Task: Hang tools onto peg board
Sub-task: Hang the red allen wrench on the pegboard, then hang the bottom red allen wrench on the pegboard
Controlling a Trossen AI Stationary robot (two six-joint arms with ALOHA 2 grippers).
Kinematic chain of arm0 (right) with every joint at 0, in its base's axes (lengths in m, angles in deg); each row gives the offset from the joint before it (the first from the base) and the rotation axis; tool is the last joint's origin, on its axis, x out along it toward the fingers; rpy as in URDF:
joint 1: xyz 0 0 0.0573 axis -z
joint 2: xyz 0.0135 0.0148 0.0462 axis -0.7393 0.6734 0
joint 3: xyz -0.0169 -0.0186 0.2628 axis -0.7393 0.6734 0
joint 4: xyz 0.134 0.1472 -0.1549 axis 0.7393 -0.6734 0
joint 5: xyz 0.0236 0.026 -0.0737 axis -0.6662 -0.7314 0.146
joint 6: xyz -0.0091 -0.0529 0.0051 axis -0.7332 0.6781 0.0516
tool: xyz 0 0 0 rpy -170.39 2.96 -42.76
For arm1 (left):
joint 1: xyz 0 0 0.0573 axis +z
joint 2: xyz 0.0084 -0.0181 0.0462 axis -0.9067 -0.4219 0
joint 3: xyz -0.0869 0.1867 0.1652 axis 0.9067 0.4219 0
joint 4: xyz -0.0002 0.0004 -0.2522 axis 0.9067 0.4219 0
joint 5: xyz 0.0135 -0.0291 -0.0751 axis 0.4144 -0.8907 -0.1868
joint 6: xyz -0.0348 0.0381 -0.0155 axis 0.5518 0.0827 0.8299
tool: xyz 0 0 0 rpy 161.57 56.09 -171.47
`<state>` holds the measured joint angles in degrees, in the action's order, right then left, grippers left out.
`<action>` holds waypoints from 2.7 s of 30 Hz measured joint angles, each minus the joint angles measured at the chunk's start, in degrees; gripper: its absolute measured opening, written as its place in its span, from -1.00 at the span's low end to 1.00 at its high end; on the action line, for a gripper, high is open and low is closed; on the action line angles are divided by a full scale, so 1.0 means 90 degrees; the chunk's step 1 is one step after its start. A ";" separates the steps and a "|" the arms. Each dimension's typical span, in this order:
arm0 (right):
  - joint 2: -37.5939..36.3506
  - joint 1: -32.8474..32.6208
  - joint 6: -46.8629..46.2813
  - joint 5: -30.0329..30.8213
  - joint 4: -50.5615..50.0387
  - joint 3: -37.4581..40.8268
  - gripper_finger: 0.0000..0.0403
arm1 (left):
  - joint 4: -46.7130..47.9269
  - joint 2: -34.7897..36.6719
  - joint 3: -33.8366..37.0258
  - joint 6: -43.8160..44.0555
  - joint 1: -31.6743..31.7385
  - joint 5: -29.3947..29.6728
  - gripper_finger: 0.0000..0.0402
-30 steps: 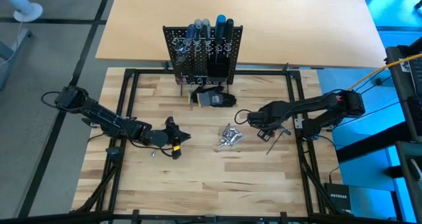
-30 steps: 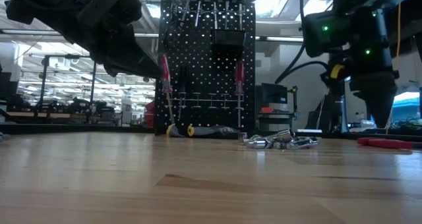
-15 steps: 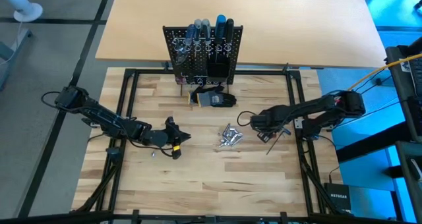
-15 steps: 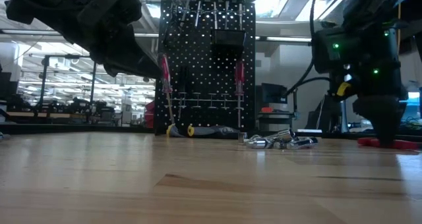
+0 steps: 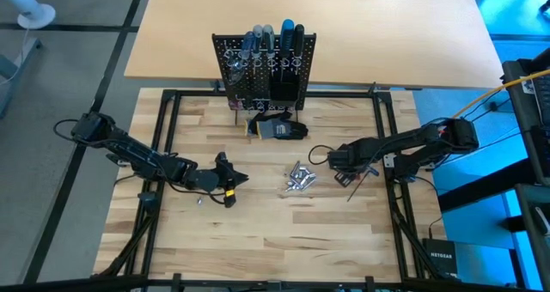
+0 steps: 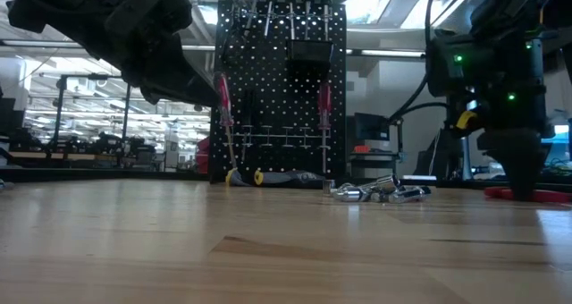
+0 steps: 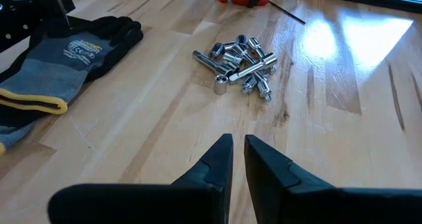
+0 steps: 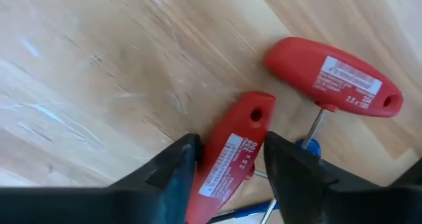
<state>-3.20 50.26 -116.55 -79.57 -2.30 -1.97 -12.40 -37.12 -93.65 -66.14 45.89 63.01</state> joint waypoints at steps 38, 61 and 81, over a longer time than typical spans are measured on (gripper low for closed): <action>0.0027 0.0002 0.1832 -0.0319 0.0585 -0.1962 -0.85 | -0.0007 0.0000 -0.0002 -0.0019 0.0000 -0.0002 -0.84; 0.0017 -0.0359 0.1286 -0.1468 0.0061 -0.1387 0.01 | 0.0050 0.0000 -0.0002 0.0095 0.0001 -0.0002 -0.84; 0.0033 -0.0202 0.0922 -0.1152 0.1638 -0.0222 -0.01 | 0.0180 0.0000 -0.0002 0.0098 0.0002 -0.0002 -0.84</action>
<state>-2.91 48.45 -108.25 -89.94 12.44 -3.96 -10.78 -37.12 -93.67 -65.26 45.90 62.99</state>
